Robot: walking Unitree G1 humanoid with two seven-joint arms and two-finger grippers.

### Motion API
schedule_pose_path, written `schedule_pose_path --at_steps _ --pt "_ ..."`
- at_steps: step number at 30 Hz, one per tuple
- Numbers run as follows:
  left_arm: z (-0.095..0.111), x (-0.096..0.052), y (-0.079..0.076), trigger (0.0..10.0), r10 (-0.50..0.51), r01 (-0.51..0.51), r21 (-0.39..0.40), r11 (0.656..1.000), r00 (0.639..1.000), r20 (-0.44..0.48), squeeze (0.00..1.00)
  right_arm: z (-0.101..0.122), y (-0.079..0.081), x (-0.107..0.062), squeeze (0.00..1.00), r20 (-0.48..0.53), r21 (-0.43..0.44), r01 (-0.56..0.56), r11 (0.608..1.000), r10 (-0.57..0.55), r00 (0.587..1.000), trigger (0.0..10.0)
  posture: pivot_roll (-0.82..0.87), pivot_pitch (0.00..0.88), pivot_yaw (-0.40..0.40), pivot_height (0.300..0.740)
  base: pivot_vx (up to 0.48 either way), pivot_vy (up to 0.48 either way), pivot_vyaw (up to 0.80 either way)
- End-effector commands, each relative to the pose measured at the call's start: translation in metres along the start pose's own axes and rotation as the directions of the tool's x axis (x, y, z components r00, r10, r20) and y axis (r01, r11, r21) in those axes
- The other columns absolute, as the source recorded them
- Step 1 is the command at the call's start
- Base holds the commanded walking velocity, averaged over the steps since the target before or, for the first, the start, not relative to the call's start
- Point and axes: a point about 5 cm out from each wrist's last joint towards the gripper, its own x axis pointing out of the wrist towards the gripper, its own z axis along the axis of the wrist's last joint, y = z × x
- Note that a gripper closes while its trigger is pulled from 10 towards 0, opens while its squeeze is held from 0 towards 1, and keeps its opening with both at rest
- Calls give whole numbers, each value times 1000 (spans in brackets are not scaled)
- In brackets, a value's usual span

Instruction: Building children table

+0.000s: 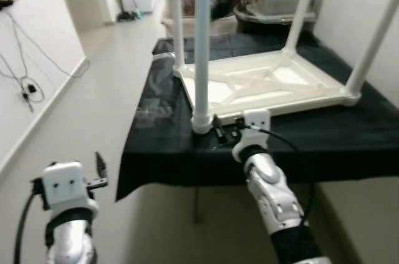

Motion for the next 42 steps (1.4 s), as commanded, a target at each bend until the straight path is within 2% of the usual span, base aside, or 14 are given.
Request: schedule_pose_path --at_steps 1,18,34,42 --pt "-1 -2 -3 10000 -11 11 0 1000 1000 -7 0 -4 -6 -1 0 -10 -2 20 1000 -20 1000 10000 81 0 0 740 319 0 0" --pt "-1 -1 -4 10000 -12 12 -8 1000 1000 -8 0 -4 -5 0 0 -10 -3 13 1000 -13 1000 10000 83 0 -4 740 316 0 0" --pt "-4 -3 -6 10000 -12 12 -22 1000 1000 -24 0 -6 -9 1 0 -14 -16 37 999 -38 999 10000 78 0 2 740 0 0 0" --pt "-7 -6 -11 10000 -41 39 -31 999 998 -38 0 -10 -20 2 0 -45 9 92 996 -91 995 10000 76 0 3 740 0 0 0"
